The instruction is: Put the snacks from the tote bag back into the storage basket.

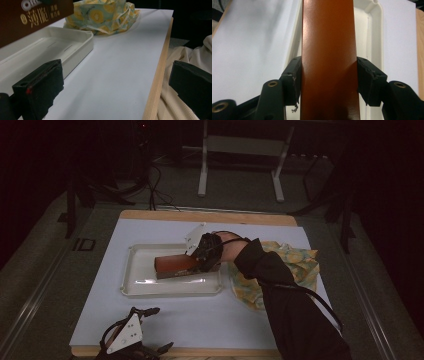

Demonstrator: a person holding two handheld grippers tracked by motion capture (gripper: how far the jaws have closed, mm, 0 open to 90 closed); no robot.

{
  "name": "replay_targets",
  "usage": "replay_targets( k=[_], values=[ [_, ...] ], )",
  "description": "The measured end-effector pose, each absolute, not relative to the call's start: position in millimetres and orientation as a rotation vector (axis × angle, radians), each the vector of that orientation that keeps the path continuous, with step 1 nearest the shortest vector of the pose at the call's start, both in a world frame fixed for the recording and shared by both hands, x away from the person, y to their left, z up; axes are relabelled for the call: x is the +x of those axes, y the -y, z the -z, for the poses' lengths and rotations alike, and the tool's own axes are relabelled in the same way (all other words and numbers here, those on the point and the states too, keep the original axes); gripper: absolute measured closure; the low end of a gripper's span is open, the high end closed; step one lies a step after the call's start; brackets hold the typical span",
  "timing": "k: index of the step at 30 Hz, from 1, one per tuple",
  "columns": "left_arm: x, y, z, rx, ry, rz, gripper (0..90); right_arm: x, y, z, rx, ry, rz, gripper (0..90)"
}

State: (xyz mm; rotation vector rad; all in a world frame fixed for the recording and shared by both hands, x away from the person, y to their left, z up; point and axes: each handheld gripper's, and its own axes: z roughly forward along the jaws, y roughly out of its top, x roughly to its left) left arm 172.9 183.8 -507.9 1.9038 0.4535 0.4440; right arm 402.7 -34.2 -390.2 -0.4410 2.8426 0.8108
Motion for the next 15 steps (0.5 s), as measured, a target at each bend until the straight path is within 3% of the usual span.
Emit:
replay_targets(
  k=[15],
  values=[
    [173, -184, 508, 1.908, -0.448, -0.443, 0.0, 413, 28, 433, -0.372, -2.868, -0.754, 42.8]
  ],
)
